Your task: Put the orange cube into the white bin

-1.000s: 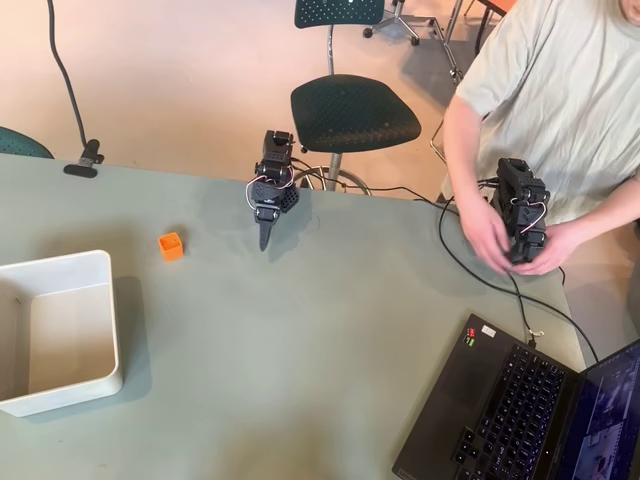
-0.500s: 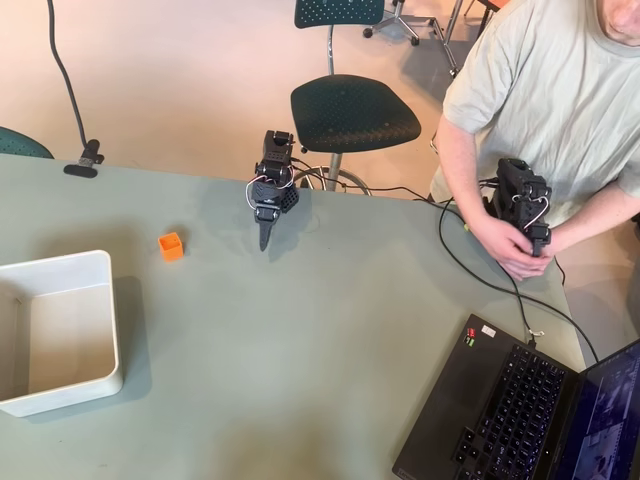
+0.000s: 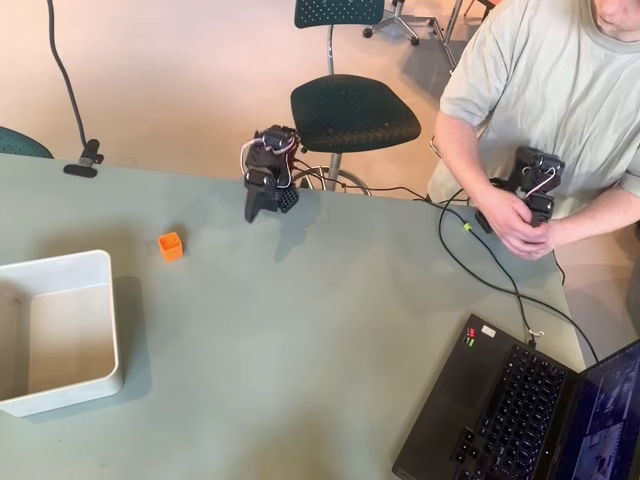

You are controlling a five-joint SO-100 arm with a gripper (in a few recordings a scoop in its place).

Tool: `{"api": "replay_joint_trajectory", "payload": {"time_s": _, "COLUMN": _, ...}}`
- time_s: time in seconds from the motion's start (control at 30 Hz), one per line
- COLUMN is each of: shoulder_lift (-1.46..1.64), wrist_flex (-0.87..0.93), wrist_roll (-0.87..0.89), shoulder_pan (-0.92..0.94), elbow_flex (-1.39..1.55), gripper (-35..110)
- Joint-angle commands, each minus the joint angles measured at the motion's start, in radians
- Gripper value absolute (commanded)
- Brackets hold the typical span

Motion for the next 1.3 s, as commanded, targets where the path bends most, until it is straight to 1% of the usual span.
{"api": "replay_joint_trajectory", "payload": {"time_s": 0.0, "shoulder_lift": -0.345, "wrist_flex": 0.120, "wrist_roll": 0.006, "shoulder_pan": 0.112, "elbow_flex": -0.302, "gripper": 12}}
{"api": "replay_joint_trajectory", "payload": {"time_s": 0.13, "shoulder_lift": -0.723, "wrist_flex": 0.380, "wrist_roll": 0.015, "shoulder_pan": 0.279, "elbow_flex": -0.689, "gripper": 13}}
{"api": "replay_joint_trajectory", "payload": {"time_s": 0.23, "shoulder_lift": -1.003, "wrist_flex": 0.557, "wrist_roll": 0.069, "shoulder_pan": 0.382, "elbow_flex": -0.940, "gripper": 13}}
{"api": "replay_joint_trajectory", "payload": {"time_s": 0.33, "shoulder_lift": -1.218, "wrist_flex": 0.666, "wrist_roll": 0.120, "shoulder_pan": 0.425, "elbow_flex": -1.126, "gripper": 13}}
{"api": "replay_joint_trajectory", "payload": {"time_s": 0.43, "shoulder_lift": -1.358, "wrist_flex": 0.663, "wrist_roll": 0.144, "shoulder_pan": 0.431, "elbow_flex": -1.209, "gripper": 13}}
{"api": "replay_joint_trajectory", "payload": {"time_s": 0.53, "shoulder_lift": -1.442, "wrist_flex": 0.661, "wrist_roll": 0.144, "shoulder_pan": 0.431, "elbow_flex": -1.227, "gripper": 15}}
{"api": "replay_joint_trajectory", "payload": {"time_s": 0.63, "shoulder_lift": -1.497, "wrist_flex": 0.661, "wrist_roll": 0.146, "shoulder_pan": 0.431, "elbow_flex": -1.233, "gripper": 24}}
{"api": "replay_joint_trajectory", "payload": {"time_s": 0.83, "shoulder_lift": -1.540, "wrist_flex": 0.661, "wrist_roll": 0.146, "shoulder_pan": 0.431, "elbow_flex": -1.232, "gripper": 49}}
{"api": "replay_joint_trajectory", "payload": {"time_s": 0.97, "shoulder_lift": -1.589, "wrist_flex": 0.661, "wrist_roll": 0.133, "shoulder_pan": 0.439, "elbow_flex": -1.229, "gripper": 63}}
{"api": "replay_joint_trajectory", "payload": {"time_s": 1.1, "shoulder_lift": -1.669, "wrist_flex": 0.652, "wrist_roll": 0.129, "shoulder_pan": 0.460, "elbow_flex": -1.233, "gripper": 71}}
{"api": "replay_joint_trajectory", "payload": {"time_s": 1.27, "shoulder_lift": -1.740, "wrist_flex": 0.614, "wrist_roll": 0.130, "shoulder_pan": 0.465, "elbow_flex": -1.233, "gripper": 72}}
